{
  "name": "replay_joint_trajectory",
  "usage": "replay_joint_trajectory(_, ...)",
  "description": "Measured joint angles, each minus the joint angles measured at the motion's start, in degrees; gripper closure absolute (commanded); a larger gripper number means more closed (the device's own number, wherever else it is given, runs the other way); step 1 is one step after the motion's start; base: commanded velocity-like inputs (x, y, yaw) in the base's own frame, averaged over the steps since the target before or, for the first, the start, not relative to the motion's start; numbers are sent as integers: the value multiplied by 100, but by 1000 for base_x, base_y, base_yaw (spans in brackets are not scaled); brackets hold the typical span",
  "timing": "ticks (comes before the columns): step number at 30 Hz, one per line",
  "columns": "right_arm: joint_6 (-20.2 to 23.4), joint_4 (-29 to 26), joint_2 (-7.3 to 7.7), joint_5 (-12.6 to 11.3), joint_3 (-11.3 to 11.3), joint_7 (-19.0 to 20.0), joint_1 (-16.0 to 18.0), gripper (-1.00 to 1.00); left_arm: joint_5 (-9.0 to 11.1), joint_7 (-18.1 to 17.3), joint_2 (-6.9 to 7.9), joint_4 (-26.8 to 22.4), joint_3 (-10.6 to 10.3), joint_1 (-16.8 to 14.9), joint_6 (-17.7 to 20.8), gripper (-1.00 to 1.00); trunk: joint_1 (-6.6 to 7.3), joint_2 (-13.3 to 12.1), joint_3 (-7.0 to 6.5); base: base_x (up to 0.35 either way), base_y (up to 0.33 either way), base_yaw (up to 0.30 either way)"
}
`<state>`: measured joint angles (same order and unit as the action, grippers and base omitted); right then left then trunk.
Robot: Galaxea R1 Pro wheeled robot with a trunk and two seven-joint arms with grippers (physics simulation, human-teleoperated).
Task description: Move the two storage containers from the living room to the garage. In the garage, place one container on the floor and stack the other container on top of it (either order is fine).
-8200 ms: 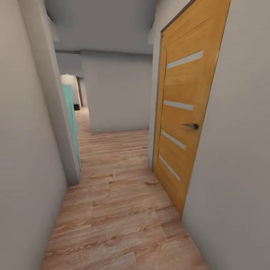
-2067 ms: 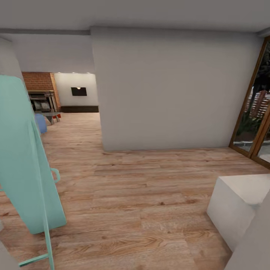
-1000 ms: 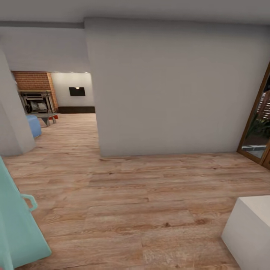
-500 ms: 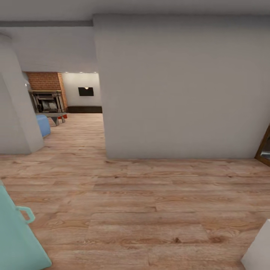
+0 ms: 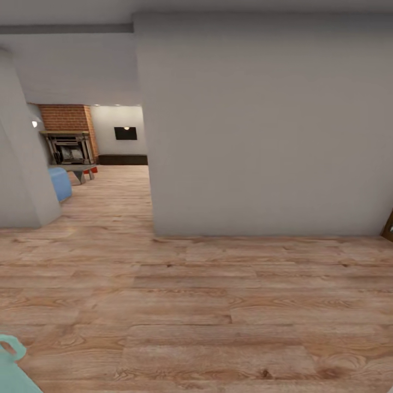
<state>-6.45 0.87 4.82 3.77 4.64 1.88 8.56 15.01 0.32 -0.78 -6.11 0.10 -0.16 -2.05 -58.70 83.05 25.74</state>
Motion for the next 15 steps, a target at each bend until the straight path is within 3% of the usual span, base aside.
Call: replay_joint_trajectory(15,-3,0,0,0,23,-9,0,-100,0,0,0,4,0,0,-4,-100,0,0,0,324,0,0)
